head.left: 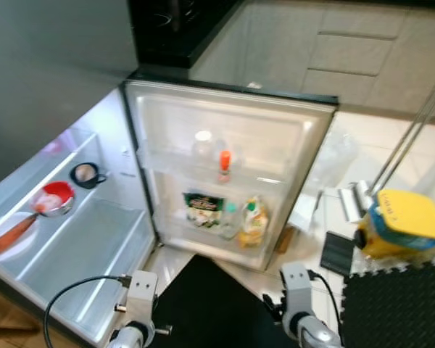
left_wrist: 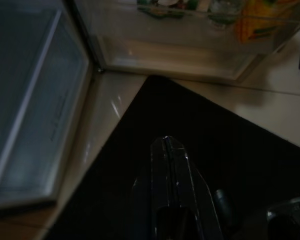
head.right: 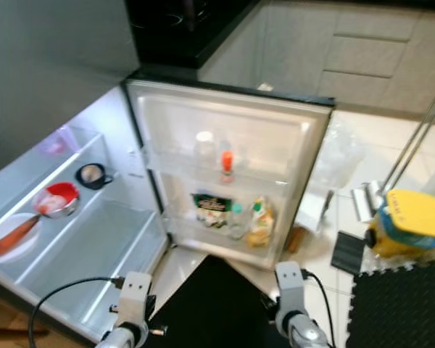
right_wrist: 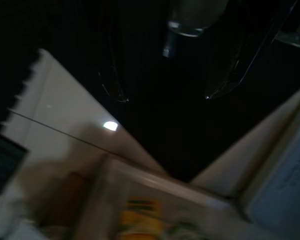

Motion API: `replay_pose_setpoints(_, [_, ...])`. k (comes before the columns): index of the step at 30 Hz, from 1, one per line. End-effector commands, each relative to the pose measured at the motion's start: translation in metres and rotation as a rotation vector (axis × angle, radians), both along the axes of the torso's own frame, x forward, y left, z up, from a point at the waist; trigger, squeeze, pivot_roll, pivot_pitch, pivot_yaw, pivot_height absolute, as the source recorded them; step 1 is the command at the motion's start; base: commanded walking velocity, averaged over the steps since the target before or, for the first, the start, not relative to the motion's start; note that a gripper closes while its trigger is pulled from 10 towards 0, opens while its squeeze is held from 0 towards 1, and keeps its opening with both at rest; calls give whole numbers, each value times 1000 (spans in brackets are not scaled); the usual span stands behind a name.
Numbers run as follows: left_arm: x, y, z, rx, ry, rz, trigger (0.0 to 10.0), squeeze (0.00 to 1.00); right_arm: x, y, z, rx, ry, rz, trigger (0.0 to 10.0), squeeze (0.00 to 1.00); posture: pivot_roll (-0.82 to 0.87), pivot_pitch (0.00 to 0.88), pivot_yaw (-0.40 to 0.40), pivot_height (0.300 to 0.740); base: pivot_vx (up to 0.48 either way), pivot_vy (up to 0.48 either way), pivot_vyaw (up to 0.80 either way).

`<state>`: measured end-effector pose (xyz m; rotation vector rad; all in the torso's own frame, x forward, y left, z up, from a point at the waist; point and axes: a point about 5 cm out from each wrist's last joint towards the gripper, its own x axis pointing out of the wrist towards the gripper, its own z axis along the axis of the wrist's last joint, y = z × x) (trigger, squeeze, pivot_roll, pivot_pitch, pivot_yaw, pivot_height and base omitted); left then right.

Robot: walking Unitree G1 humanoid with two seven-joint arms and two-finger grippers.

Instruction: Restocking fridge

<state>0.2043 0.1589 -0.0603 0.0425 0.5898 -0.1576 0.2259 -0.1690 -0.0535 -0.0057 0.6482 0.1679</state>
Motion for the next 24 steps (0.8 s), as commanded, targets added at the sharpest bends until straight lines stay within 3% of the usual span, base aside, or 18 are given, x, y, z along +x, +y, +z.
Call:
replay_pose_setpoints(1, [-4, 1, -3, 7, 16, -6, 10000, 0, -6, 3, -5, 4, 25, 3, 10000, 0, -130, 68, -2, 740, 0, -371, 0])
replay_pose_setpoints(14, [-5, 3, -3, 9, 19, 29, 10000, 0, -5, 0, -3, 4, 24, 4, 10000, 0, -132, 78, -18, 740, 0, -57, 0])
replay_pose_setpoints(24, [-2, 1, 2, 5, -50, 38, 10000, 0, -3, -10, -1, 3, 6, -23, 10000, 0, -130, 137, -47, 740, 0, 0, 0])
